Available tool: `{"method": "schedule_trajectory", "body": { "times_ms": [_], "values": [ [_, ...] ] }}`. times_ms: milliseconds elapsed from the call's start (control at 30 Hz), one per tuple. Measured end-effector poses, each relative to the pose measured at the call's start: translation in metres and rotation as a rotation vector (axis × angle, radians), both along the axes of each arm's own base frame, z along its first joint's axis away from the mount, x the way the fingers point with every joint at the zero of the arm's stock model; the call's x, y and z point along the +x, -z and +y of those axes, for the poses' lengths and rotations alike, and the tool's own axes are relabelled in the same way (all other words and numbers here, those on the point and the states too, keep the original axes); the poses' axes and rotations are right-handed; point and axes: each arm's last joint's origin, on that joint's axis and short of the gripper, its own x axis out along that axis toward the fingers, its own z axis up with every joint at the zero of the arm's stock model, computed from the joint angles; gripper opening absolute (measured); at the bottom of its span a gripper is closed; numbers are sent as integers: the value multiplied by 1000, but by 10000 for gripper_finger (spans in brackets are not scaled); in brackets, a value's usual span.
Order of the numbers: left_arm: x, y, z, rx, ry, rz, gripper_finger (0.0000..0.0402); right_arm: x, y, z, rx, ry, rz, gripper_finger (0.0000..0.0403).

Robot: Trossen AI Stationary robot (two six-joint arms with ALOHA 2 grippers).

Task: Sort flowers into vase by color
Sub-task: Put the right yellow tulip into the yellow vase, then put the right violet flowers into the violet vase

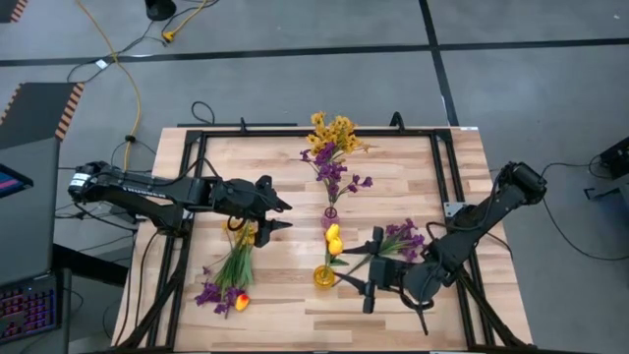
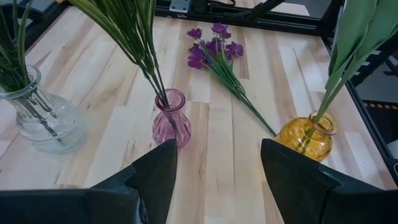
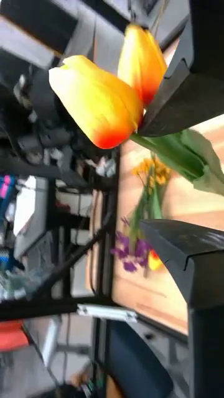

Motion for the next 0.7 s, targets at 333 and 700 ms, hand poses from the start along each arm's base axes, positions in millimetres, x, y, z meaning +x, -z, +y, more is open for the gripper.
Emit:
{"method": "schedule_trajectory", "body": {
  "times_ms": [333, 700],
  "values": [
    [0, 0, 0, 0, 0, 0, 219, -2, 6, 3, 14, -109, 64, 255],
    [0, 0, 0, -1, 1, 0, 219, -2, 6, 4, -1, -127, 68, 255]
  ]
}}
